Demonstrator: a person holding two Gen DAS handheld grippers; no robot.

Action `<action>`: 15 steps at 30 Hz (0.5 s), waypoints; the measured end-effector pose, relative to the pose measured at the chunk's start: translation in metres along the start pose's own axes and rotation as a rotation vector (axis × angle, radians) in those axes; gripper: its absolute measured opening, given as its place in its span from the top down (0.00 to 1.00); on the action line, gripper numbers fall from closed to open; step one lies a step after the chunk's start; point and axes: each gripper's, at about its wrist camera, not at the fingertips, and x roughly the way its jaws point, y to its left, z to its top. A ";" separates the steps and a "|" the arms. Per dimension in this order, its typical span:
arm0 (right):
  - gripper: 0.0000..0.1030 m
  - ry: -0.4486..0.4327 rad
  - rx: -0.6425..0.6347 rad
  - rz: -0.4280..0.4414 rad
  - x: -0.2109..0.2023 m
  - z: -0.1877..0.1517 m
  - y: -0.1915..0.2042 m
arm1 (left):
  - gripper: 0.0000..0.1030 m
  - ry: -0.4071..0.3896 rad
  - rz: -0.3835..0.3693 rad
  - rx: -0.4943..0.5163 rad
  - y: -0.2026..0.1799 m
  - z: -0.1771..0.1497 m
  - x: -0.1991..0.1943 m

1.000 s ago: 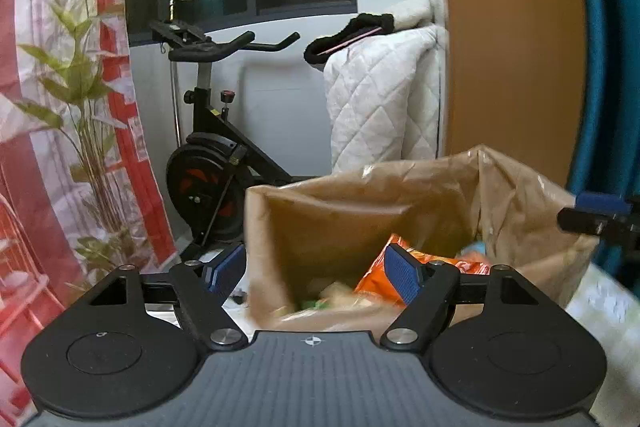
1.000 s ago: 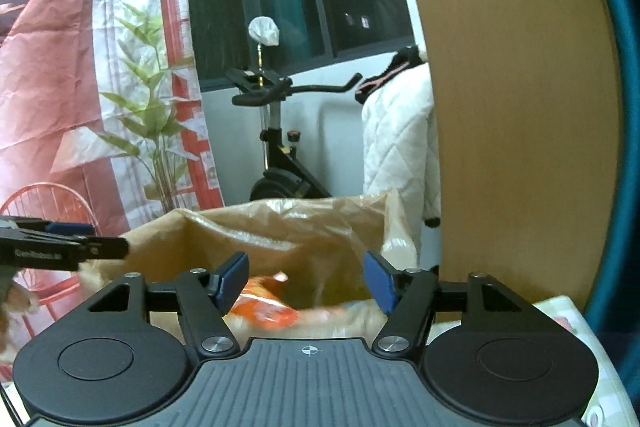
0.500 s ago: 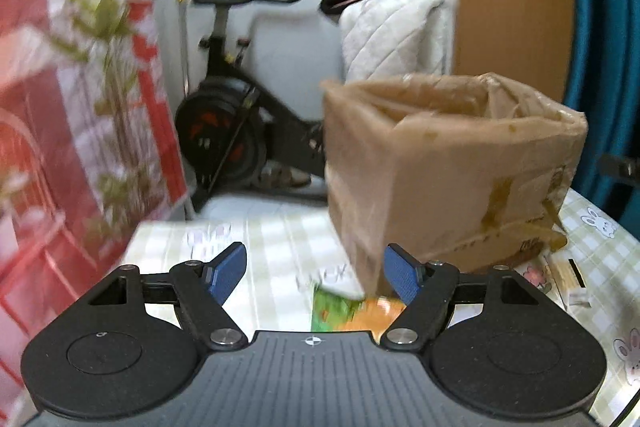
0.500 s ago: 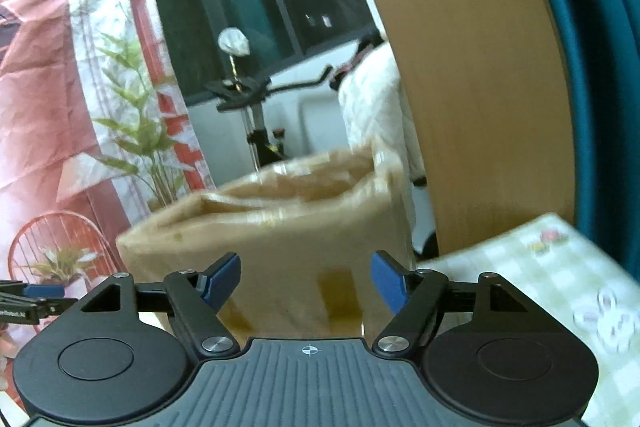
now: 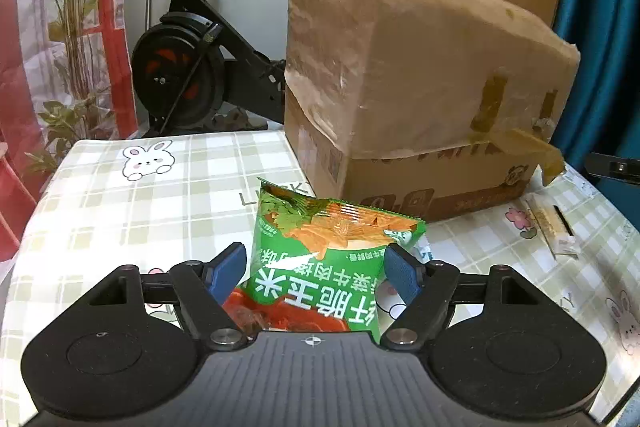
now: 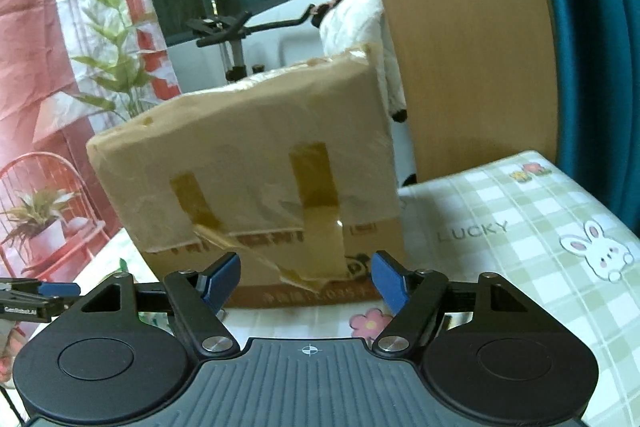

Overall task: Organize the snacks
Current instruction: 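Grasp the green corn snack bag with the left gripper while the right gripper reaches the cracker packet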

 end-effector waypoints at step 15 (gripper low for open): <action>0.33 0.050 0.067 -0.009 0.008 -0.014 -0.026 | 0.29 -0.012 0.077 -0.094 0.010 -0.008 0.002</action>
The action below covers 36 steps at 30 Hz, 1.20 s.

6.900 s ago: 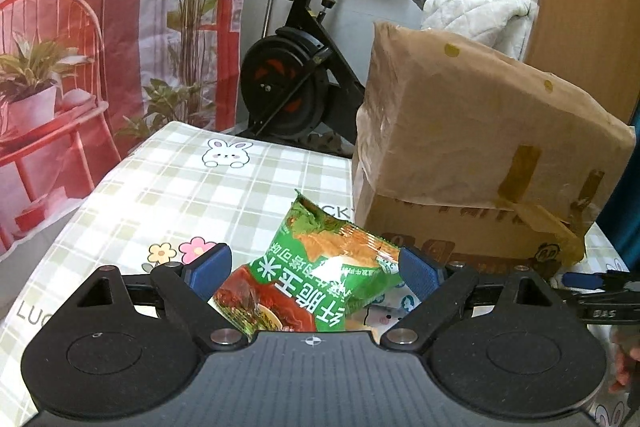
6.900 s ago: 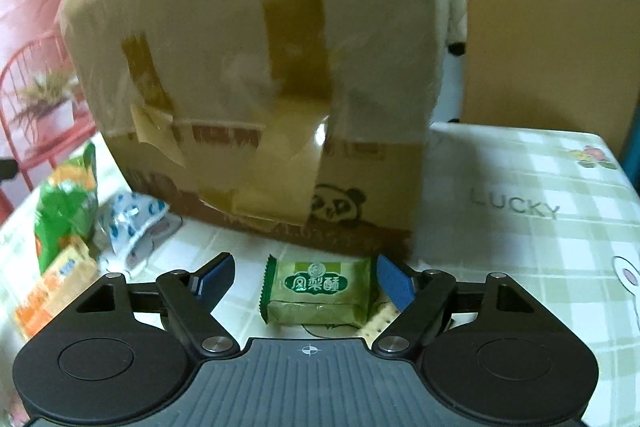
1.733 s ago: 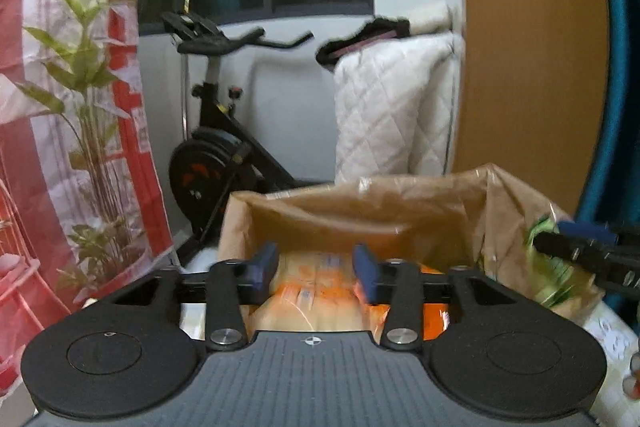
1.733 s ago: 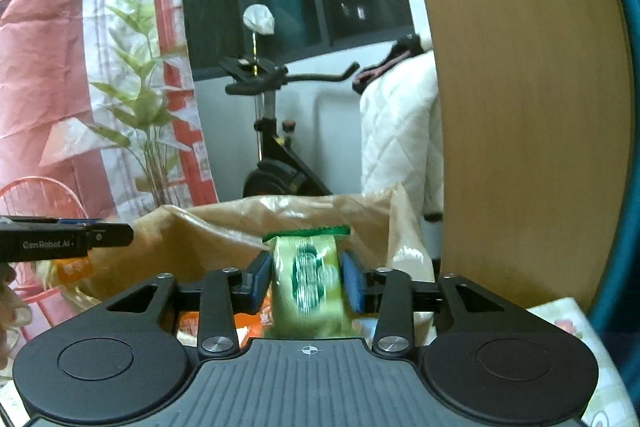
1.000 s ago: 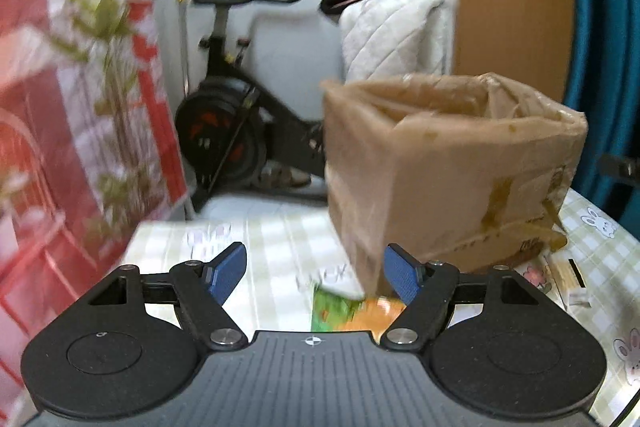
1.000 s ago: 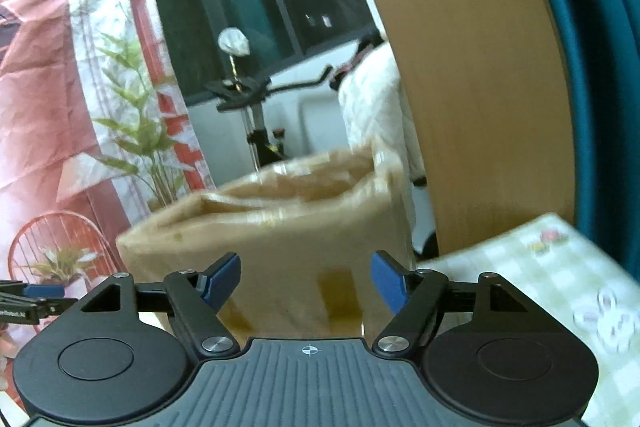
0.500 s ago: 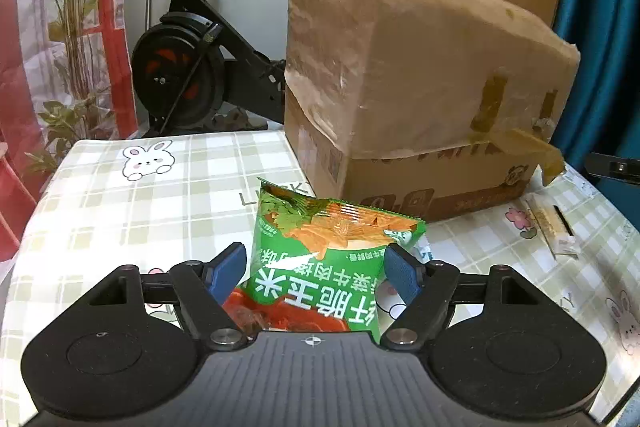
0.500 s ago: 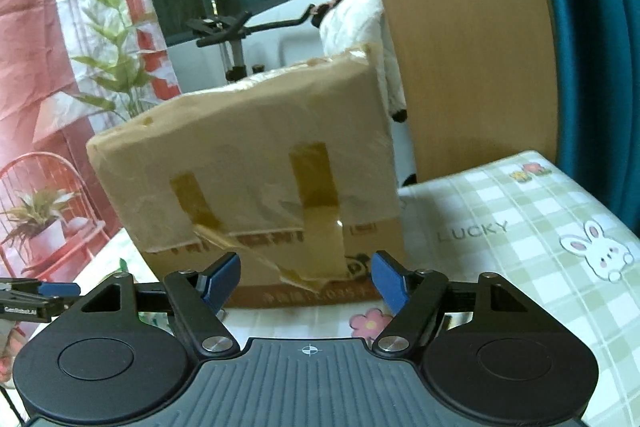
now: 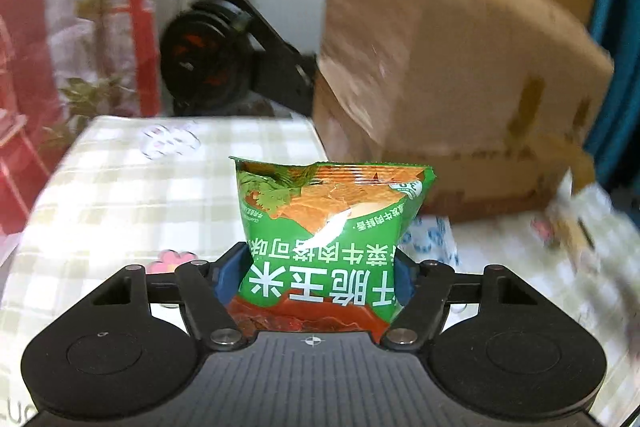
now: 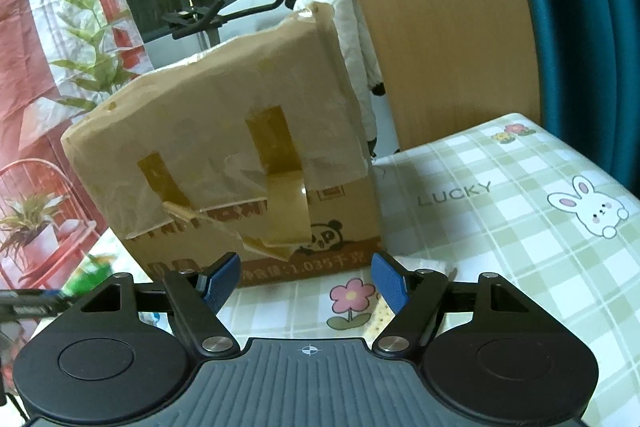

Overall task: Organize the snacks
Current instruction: 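Grasp the green corn snack bag with the left gripper while the right gripper reaches the cracker packet, then close the right gripper on the cracker packet while the left gripper holds the corn bag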

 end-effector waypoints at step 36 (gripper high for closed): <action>0.37 0.092 -0.170 -0.241 0.073 -0.026 -0.036 | 0.29 -0.064 0.184 -0.160 -0.045 -0.026 -0.042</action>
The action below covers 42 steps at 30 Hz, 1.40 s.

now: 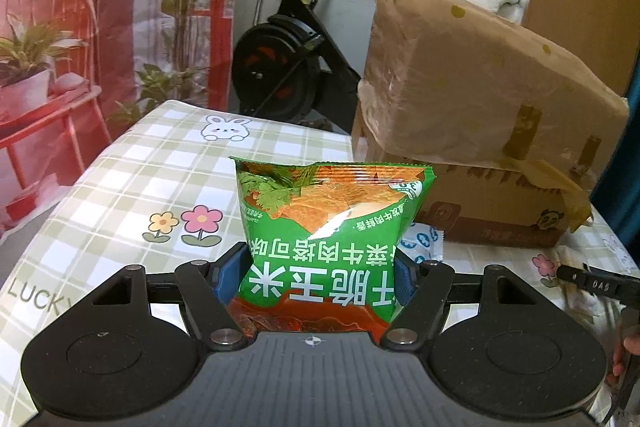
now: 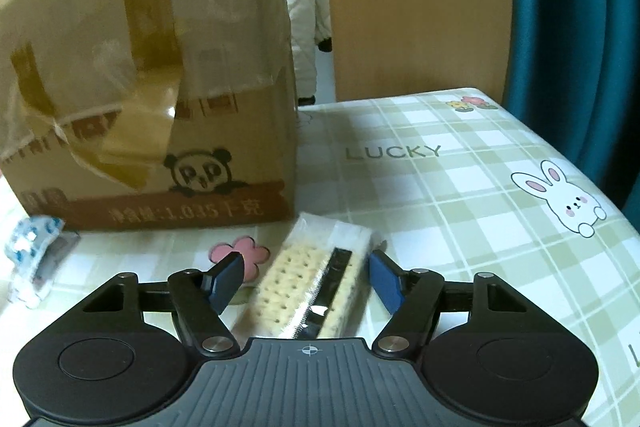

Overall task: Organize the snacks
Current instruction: 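Close the right gripper on the cracker packet while the left gripper holds the corn bag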

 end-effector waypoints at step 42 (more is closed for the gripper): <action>0.57 -0.030 -0.373 0.212 -0.018 -0.015 0.050 | 0.29 0.079 0.050 -0.028 -0.008 -0.025 -0.011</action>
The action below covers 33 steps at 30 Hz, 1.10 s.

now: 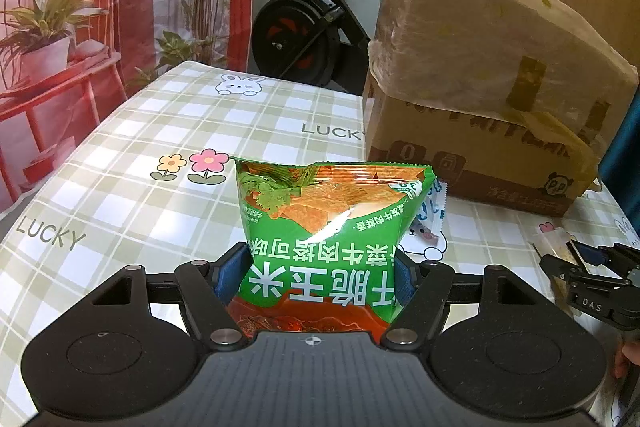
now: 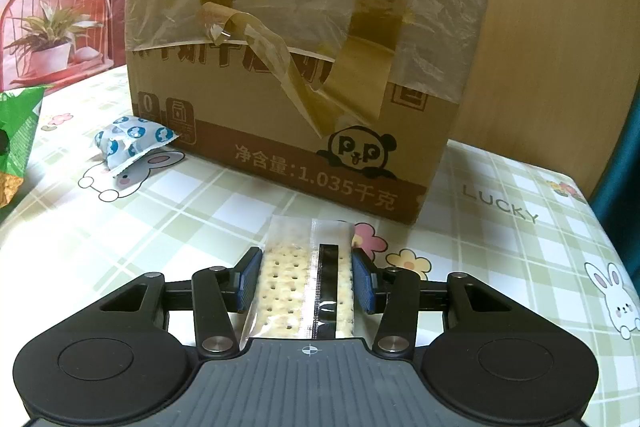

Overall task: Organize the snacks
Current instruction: 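Carry both packets over the box and open both grippers inside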

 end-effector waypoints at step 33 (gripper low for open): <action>0.58 -0.371 -0.006 0.136 -0.122 0.082 -0.040 | 0.29 -0.207 -0.140 0.017 -0.024 0.051 -0.044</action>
